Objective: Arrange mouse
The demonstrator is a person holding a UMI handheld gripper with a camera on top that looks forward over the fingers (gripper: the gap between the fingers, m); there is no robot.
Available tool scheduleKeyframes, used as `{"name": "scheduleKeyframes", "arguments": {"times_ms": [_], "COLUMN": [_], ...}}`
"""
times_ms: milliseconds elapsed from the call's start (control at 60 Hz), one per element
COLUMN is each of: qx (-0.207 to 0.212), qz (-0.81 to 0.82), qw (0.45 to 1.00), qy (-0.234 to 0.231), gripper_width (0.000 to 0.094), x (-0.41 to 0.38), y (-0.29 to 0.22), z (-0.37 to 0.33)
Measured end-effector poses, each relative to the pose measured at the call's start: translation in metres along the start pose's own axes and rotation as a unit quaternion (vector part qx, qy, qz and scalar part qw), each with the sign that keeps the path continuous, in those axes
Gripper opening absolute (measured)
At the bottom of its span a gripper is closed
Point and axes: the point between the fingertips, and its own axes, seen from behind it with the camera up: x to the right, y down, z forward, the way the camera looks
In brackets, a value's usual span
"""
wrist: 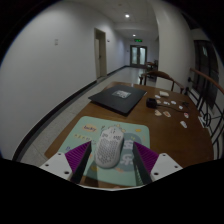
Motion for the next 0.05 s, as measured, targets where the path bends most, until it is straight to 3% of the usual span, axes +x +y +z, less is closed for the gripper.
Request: {"name": "scheduleKeyframes", "arguments": {"times_ms": [50], "qx": [0.002], "qz": [-0.003], "qw": [1.0], "qy": [-0.015], "gripper_width": [0.0844], "x": [0.003], "y": [0.005], "z": [-0.023]}}
